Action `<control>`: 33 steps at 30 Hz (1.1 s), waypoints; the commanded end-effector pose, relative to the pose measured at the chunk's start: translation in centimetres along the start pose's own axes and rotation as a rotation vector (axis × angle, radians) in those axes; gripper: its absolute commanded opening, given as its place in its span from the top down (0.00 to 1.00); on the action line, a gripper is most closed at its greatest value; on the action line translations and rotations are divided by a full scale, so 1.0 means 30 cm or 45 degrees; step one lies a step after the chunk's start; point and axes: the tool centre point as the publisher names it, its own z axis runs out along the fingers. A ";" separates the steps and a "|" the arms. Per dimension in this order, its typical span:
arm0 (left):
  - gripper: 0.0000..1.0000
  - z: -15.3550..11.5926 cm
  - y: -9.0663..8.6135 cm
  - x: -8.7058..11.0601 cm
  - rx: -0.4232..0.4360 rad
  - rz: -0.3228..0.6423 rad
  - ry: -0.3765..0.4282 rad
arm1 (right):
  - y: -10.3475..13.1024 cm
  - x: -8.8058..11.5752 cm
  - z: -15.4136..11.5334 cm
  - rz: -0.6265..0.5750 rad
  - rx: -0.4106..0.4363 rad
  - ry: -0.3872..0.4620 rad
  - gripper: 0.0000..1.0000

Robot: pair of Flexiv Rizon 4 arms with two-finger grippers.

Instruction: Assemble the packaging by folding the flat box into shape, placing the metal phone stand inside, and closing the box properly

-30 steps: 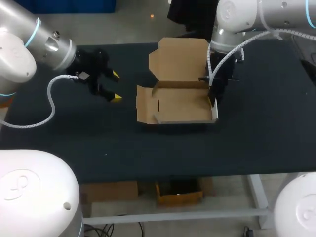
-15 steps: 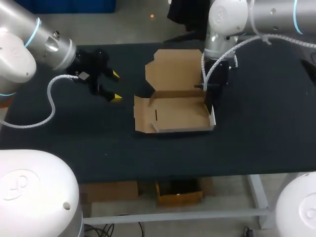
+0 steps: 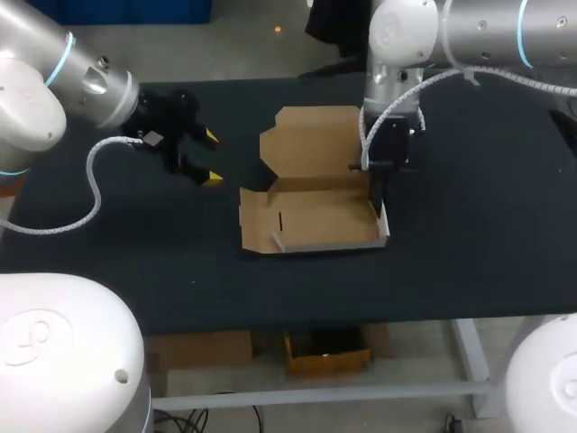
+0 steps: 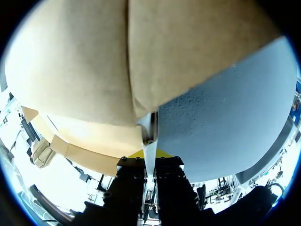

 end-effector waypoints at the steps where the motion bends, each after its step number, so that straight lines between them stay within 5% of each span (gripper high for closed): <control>1: 0.00 0.000 -0.002 -0.002 -0.004 -0.001 0.003 | 0.008 0.009 0.014 0.002 0.030 -0.006 0.96; 33: 0.00 0.000 -0.002 -0.002 -0.004 -0.001 0.003 | 0.002 -0.046 0.043 0.114 -0.072 -0.008 0.95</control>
